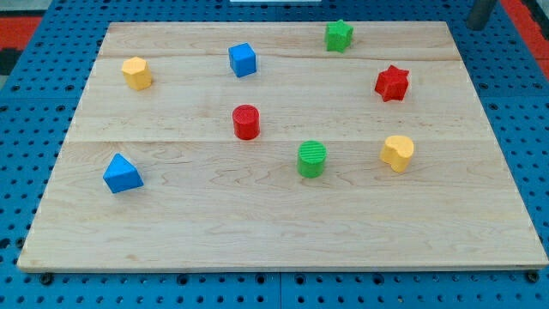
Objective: Move the yellow heart to the top of the green circle
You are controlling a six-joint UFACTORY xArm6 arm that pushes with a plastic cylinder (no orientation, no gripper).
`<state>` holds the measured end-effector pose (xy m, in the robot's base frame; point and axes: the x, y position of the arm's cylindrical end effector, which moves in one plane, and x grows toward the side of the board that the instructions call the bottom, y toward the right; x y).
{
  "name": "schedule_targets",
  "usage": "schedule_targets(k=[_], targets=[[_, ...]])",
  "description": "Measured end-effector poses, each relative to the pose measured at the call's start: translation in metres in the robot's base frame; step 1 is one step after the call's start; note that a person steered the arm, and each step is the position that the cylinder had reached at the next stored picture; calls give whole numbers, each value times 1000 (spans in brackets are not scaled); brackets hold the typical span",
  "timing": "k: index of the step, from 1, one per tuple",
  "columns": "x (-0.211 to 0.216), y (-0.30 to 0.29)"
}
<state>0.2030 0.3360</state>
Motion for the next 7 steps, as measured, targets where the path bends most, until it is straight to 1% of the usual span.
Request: schedule_targets(k=[1,2,3,4,5,6,7], targets=[[0,0],[19,-2],[24,5],[80,0],[72,-74],[95,-150],[141,-186]])
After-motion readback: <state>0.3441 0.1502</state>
